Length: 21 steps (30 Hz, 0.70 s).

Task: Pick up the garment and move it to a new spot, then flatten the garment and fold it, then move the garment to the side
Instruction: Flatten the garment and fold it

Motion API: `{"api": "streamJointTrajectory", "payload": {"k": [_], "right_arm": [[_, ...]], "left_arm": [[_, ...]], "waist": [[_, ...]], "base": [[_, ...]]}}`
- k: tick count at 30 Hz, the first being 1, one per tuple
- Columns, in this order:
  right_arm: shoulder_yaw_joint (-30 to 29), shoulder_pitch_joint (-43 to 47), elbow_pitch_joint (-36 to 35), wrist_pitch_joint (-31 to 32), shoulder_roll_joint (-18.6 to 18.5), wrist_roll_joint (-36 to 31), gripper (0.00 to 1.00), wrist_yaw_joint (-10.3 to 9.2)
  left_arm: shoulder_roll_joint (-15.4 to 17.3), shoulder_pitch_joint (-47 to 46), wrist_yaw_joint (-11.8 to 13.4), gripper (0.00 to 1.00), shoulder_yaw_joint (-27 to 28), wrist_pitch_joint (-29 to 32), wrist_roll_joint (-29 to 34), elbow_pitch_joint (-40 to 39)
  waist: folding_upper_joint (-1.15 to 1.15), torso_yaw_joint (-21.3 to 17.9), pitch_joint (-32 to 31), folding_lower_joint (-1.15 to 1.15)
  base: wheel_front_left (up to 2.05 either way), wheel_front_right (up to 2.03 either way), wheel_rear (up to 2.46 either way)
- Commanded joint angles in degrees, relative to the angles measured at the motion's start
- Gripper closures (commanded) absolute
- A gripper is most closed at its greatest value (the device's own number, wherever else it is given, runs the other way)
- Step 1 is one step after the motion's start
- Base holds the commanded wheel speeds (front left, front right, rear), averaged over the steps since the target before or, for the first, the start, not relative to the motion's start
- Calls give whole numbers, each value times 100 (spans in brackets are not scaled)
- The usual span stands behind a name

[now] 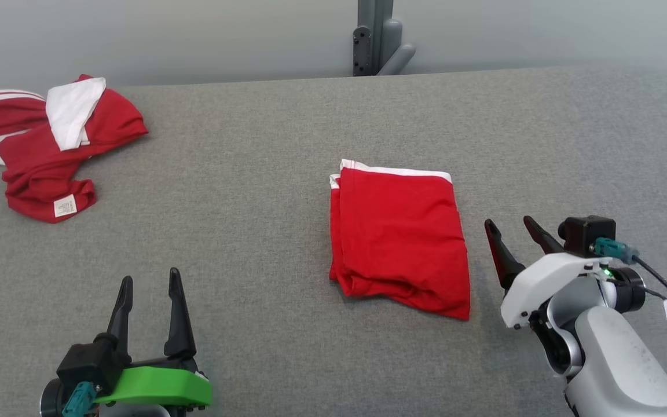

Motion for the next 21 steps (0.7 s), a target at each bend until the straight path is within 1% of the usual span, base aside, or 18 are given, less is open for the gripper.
{"api": "streamJointTrajectory", "payload": {"k": [1,5,9,14,20,21], "right_arm": [[104,-183,140,289,-96,196,0,0],[312,-519,525,942,-368,821,0,0],[498,-825,939,1371,-566,1354,0,0],[717,-1133,1373,1665,-690,1954,0,0],[982,-1430,1830,1773,-762,2451,0,0],[1028,-1479,1892,1757,-768,2504,10,0]], "left_arm": [[8,-104,-15,0,-12,3,5,-13],[8,-192,-21,0,-49,4,-13,-4],[8,-231,-32,0,-83,4,-20,27],[8,-289,-35,0,-117,4,-3,52],[8,-302,-57,0,-142,4,40,69],[8,-309,-60,0,-141,4,49,67]], "waist": [[35,117,103,0],[35,256,206,0],[35,408,284,0],[35,573,357,0],[35,702,423,0],[35,716,436,0]], "base": [[0,0,0],[0,0,0],[0,0,0],[0,0,0],[0,0,0],[0,0,0]]}}
